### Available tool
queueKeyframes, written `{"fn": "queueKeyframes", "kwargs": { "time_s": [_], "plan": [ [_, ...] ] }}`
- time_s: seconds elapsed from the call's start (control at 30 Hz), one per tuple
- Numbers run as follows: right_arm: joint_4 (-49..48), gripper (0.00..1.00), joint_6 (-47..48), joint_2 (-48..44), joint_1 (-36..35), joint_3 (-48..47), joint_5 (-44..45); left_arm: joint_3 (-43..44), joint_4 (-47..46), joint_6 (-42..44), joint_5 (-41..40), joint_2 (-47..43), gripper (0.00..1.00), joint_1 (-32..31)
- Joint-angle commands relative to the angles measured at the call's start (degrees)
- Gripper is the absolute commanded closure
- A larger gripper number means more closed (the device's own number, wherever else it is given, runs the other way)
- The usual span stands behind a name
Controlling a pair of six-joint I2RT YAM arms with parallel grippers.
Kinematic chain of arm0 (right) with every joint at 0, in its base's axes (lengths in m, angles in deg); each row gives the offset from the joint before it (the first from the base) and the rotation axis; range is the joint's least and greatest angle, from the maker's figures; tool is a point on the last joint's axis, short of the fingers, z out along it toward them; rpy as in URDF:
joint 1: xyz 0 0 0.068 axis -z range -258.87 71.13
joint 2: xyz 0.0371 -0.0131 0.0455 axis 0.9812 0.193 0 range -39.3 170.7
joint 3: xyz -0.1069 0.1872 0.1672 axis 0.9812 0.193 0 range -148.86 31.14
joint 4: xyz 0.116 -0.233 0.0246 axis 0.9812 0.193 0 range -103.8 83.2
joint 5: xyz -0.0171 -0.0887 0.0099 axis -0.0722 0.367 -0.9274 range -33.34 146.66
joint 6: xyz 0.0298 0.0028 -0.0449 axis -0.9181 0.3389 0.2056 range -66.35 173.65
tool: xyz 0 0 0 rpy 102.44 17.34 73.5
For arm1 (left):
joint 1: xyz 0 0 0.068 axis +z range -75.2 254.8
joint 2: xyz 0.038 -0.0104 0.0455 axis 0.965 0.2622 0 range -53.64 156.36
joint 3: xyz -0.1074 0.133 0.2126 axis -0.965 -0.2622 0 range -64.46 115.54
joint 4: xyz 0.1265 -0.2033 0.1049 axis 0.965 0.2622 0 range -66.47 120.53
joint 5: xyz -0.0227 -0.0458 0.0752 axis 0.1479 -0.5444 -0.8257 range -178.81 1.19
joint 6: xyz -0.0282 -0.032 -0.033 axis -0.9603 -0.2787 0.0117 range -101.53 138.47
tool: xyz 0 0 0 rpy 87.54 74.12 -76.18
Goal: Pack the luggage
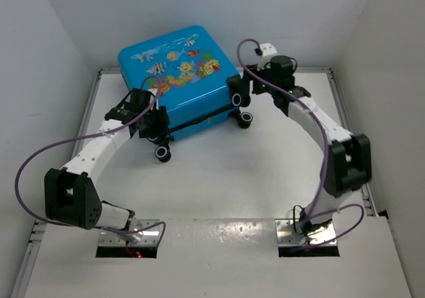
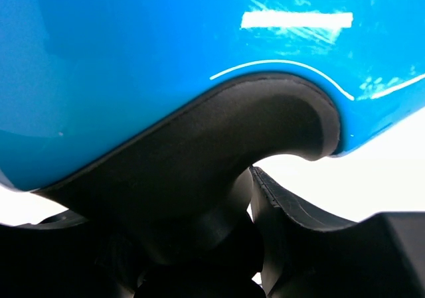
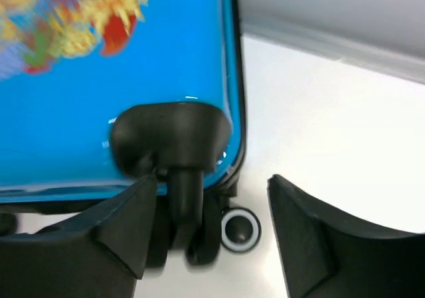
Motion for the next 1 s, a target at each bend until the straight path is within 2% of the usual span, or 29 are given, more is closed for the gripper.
{"fn": "queueKeyframes", "kwargs": {
  "time_s": [0.0, 0.03, 0.07, 0.1, 0.13, 0.17, 0.2, 0.23, 0.33, 0.43, 0.47, 0.5, 0.53, 0.6, 0.67, 0.8, 0.97],
  "plan": [
    [-8.9, 0.35, -3.6, -15.1, 1.6, 6.1, 5.5, -2.4, 2.8, 3.9, -5.7, 5.8, 1.0, 0.3],
    [-11.1, 0.39, -3.8, -16.9, -0.1, 8.6, 5.1, -2.4, 2.8, 3.9, -5.2, 6.3, 1.0, 0.3],
    [-12.2, 0.44, -3.6, -20.6, -0.9, 16.6, 4.2, -2.4, 2.8, 3.9, -5.2, 6.8, 1.0, 0.3],
    [-15.7, 0.5, -2.7, -23.3, -2.2, 19.4, 4.1, -2.4, 2.8, 3.9, -5.2, 6.8, 1.0, 0.3],
    [-16.6, 0.51, -2.2, -24.4, -6.5, 21.7, 4.4, -2.4, 2.8, 3.9, -4.4, 7.4, 1.0, 0.3],
    [-17.3, 0.51, -1.8, -26.0, -7.9, 28.0, 6.0, -2.4, 2.8, 3.9, -4.4, 7.4, 1.0, 0.3],
    [-20.4, 0.54, -1.7, -26.8, -9.3, 29.8, 6.8, -2.4, 2.8, 3.9, -4.4, 7.4, 1.0, 0.3],
    [-21.8, 0.56, -1.7, -26.7, -14.4, 34.3, 9.5, -2.4, 2.8, 3.4, -3.9, 7.4, 1.0, 0.3],
    [-29.6, 0.59, -0.2, -26.0, -22.3, 38.9, 14.7, -2.4, 2.8, 3.3, -3.4, 7.4, 1.0, 0.3],
    [-35.8, 0.58, -2.7, -21.1, -27.9, 39.6, 20.4, -2.4, 2.8, 2.8, -2.1, 7.4, 1.0, 0.3],
    [-38.0, 0.55, -3.6, -16.4, -29.4, 39.2, 22.1, -2.4, 2.8, 2.8, -2.1, 7.4, 1.0, 0.3],
    [-38.9, 0.54, -4.3, -14.7, -30.0, 38.7, 26.7, -2.4, 2.8, 2.8, -2.1, 6.8, 1.0, 0.3],
    [-41.6, 0.5, -4.6, -9.8, -30.8, 36.5, 27.8, -3.0, 2.8, 2.8, -2.1, 6.8, 1.0, 0.3],
    [-42.7, 0.49, -6.7, -6.7, -30.9, 34.3, 31.2, -3.0, 2.8, 2.8, -2.1, 6.8, 1.0, 0.3],
    [-44.1, 0.49, -7.1, -2.2, -30.1, 29.9, 31.0, -3.5, 3.4, 2.8, -2.1, 6.2, 1.0, 0.3],
    [-45.6, 0.61, -7.1, 3.6, -29.6, 24.1, 30.9, -4.0, 3.4, 2.8, -2.1, 6.2, 1.0, 0.3],
    [-44.7, 0.63, -8.1, 7.2, -28.7, 20.6, 31.7, -4.0, 3.4, 3.3, -2.1, 5.7, 1.0, 1.0]
  ]
}}
